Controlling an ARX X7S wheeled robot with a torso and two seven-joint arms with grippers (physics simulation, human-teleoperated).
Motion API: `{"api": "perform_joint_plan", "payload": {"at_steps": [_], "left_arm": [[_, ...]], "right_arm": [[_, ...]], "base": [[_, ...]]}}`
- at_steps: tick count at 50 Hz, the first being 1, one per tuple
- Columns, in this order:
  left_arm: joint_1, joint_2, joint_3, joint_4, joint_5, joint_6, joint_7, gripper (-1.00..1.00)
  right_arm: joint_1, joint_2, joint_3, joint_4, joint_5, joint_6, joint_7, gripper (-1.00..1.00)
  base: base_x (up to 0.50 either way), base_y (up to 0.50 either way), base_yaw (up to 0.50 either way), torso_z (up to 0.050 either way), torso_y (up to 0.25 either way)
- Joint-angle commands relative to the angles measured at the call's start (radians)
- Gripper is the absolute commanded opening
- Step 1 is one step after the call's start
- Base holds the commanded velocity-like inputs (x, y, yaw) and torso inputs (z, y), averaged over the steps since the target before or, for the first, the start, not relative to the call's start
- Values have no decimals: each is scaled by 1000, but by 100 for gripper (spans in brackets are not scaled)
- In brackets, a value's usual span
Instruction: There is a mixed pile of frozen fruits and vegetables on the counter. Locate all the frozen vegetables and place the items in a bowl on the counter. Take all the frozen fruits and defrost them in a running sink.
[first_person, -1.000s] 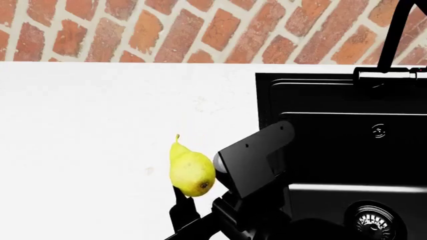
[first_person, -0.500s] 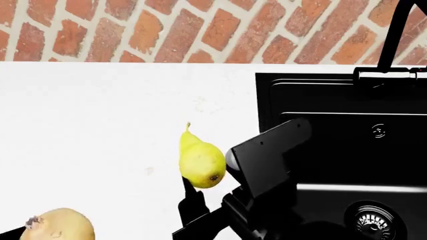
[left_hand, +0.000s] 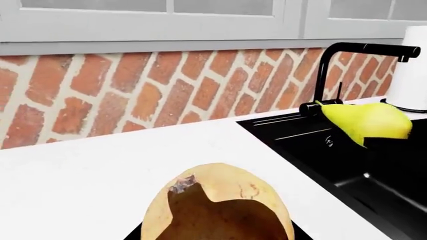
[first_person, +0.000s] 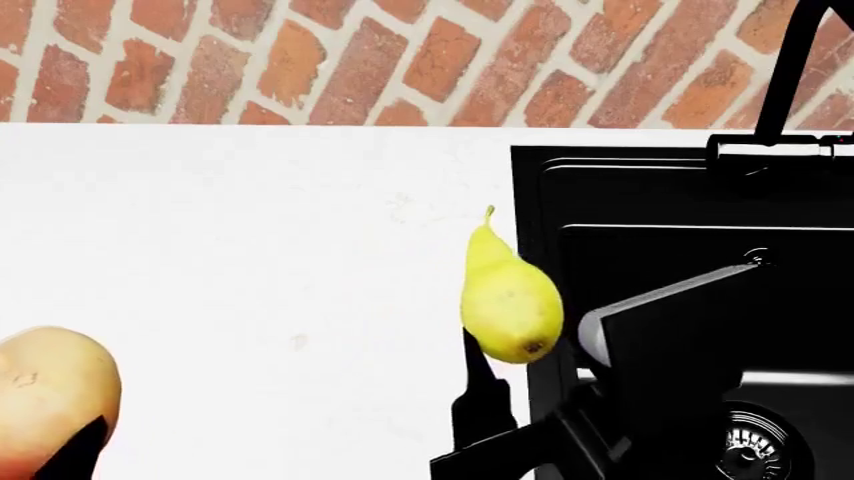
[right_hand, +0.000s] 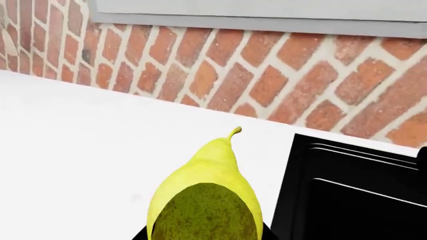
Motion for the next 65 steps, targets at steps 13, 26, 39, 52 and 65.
{"api": "perform_joint_plan", "payload": {"at_steps": [13, 26, 39, 52, 65], "left_arm": [[-14, 3, -54, -23, -9, 32, -75, -100], [-18, 6, -43, -18, -11, 32, -77, -100], [-14, 15, -36, -24, -5, 41, -62, -100], [-17, 10, -32, -28, -10, 36, -73, -100], [-15, 13, -31, -35, -16, 41, -72, -100]], "right_arm": [[-224, 146, 169, -135, 38, -113, 72, -100], [-247, 170, 195, -144, 74, -112, 110, -100], [-241, 171, 195, -144, 75, -111, 113, -100], [-243, 172, 193, -146, 72, -111, 113, -100], [-249, 170, 186, -146, 54, -114, 103, -100]], "base": [[0, 0, 0, 1, 0], [0, -178, 0, 0, 1], [0, -500, 0, 0, 0], [0, -500, 0, 1, 1], [0, -273, 0, 0, 0]]}}
